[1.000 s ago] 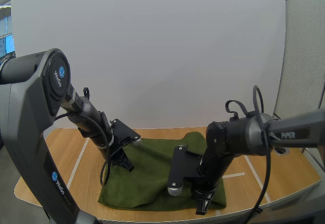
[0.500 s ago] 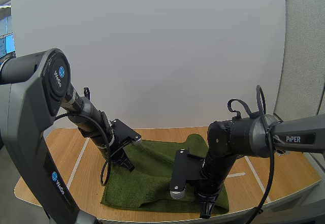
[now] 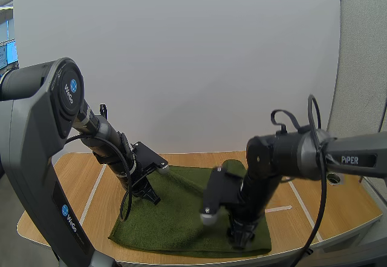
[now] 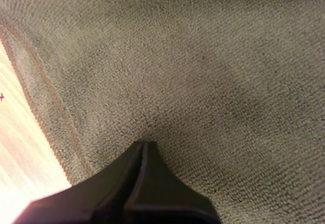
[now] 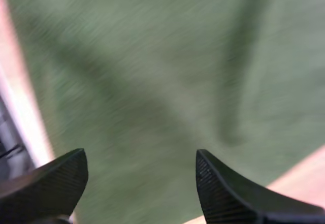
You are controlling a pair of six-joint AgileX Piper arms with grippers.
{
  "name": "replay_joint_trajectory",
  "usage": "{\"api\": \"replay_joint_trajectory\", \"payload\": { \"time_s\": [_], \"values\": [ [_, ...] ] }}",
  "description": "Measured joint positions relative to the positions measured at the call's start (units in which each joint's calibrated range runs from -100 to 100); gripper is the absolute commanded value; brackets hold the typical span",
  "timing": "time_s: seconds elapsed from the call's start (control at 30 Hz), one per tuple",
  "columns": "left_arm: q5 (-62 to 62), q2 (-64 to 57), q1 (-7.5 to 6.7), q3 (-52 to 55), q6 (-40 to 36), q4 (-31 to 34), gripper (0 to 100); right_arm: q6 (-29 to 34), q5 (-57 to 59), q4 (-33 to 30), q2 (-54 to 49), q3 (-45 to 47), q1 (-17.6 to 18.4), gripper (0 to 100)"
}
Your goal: Fold the towel
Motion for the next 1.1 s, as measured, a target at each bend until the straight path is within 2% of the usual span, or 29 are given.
{"api": "replay_joint_trajectory", "payload": {
  "time_s": [0.13, 0.17, 0.23, 0.27, 0.33, 0.37, 0.4, 0.43, 0.57, 0.73, 0.77, 0.83, 1.1],
  "values": [
    [0.00, 0.00, 0.00, 0.00, 0.00, 0.08, 0, 1.94, -0.32, -0.23, 0.00, -2.45, 0.00, 100],
    [0.00, 0.00, 0.00, 0.00, 0.00, 0.22, 0, 4.15, -5.32, -0.45, 0.00, -7.70, 0.00, 99],
    [0.00, 0.00, 0.00, 0.00, -0.30, 0.72, 0, 5.31, -9.89, -0.45, 1.41, -9.76, 0.00, 81],
    [0.00, 0.00, 0.00, 0.00, -0.67, 0.80, 0, 5.57, -11.28, -0.45, 2.11, -10.10, 0.00, 69],
    [0.00, 0.00, 0.00, 0.00, -0.94, 0.85, 0, 6.42, -16.62, -0.45, 4.93, -10.82, 0.00, 40],
    [0.00, 0.00, 0.00, 0.00, -0.94, 0.85, 0, 6.60, -18.11, -0.55, 6.32, -10.94, 0.00, 21],
    [0.00, 0.00, 0.00, 0.00, -1.04, 0.85, 0, 7.30, -21.20, -0.64, 7.62, -10.94, 0.00, 13],
    [0.00, 0.00, 0.00, 0.00, -1.04, 0.85, 0, 7.54, -22.16, -0.64, 9.12, -10.94, 0.00, 0],
    [0.20, 0.00, 0.07, -0.12, -1.49, 0.94, 0, 8.93, -37.72, -0.78, 17.25, -10.94, -0.24, 0],
    [0.71, 0.00, 1.88, -0.12, -2.45, 0.94, 0, 9.81, -57.43, -0.78, 22.19, -11.91, -1.52, 0],
    [0.71, 0.00, 3.05, -0.12, -2.65, 1.05, 0, 9.99, -58.18, -0.78, 23.22, -12.58, -1.52, 0],
    [0.71, 0.00, 3.96, -0.12, -2.75, 1.21, 0, 10.41, -59.39, -0.78, 25.00, -14.29, -1.52, 0],
    [0.71, 0.00, 4.33, -0.12, -2.85, 1.34, 0, 10.99, -59.61, 0.30, 32.18, -19.26, -1.52, 0]
  ]
}}
